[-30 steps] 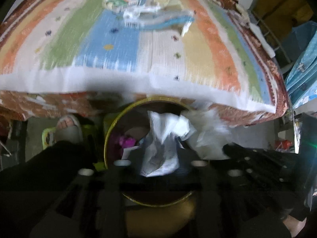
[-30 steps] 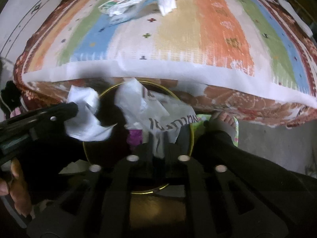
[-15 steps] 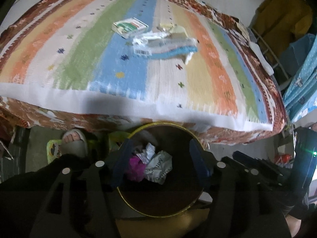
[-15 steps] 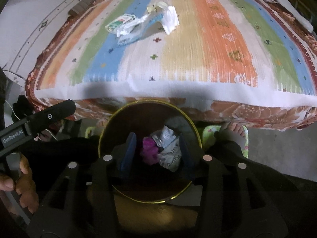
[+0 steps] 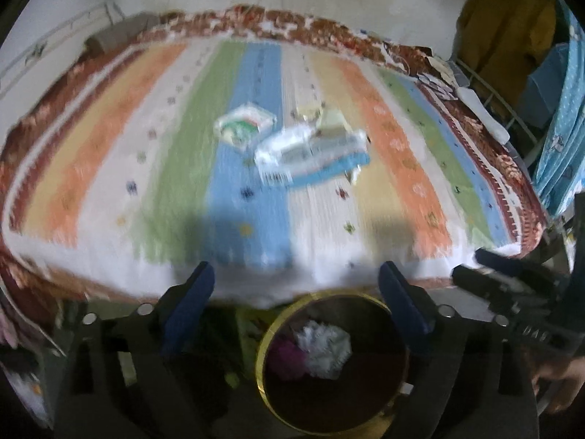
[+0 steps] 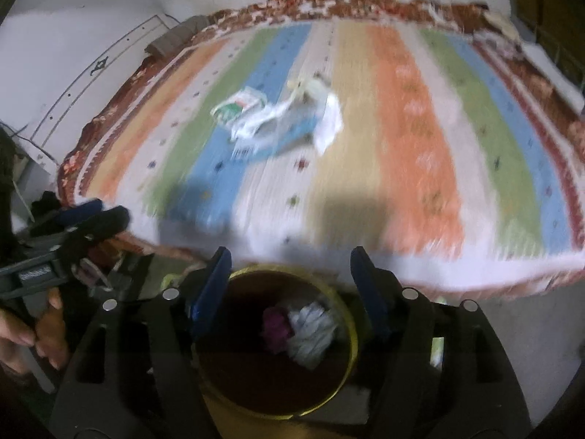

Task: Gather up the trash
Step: 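Move both tools back toward the remaining box and wrapper on the blanket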

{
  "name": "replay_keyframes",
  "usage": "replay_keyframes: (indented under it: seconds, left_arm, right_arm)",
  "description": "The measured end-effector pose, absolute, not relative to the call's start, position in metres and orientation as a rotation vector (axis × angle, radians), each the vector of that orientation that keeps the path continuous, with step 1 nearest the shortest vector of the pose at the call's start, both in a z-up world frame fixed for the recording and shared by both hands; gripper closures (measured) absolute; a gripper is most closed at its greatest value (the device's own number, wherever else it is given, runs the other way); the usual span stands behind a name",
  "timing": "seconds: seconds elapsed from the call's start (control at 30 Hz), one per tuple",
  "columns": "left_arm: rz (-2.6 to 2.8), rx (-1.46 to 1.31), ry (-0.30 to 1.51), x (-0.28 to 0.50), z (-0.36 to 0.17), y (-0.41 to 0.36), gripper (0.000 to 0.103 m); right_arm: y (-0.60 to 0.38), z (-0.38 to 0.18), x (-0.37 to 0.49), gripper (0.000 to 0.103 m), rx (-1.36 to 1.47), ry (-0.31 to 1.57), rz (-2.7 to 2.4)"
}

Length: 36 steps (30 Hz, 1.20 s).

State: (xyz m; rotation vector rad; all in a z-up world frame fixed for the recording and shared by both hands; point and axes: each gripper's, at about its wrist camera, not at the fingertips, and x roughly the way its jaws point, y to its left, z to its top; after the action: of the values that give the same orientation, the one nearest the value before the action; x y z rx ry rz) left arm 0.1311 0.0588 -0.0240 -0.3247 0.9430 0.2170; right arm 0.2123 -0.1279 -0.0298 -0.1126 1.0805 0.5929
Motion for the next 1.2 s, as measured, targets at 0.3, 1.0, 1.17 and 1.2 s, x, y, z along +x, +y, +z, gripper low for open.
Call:
replay_keyframes:
  seconds: [0.3, 1.0, 1.17, 1.2]
  left_arm:
    - [0.267, -0.287, 0.949, 0.161, -0.016, 0.085, 0.006]
    - [0.226, -0.167, 1.019, 0.243, -0.053, 0.121, 0.006]
    - [0.214, -0.198, 1.050, 0.263, -0.066, 0.130, 0.006]
    - [0.208, -0.214, 1.057, 0.267, -0.070, 0.133, 0.006]
  right_arm:
    - [-0.117, -0.014, 0.238, 0.024, -0.097, 1.032, 0.633]
    - [-0.097, -0.026, 0.309, 0.009, -0.058, 1.022, 0.644]
    - [-0.094, -0.036, 0.329, 0.009, -0.015, 1.036, 0.643]
    - [-0.093, -0.039, 0.334, 0.009, -0.008, 1.048, 0.644]
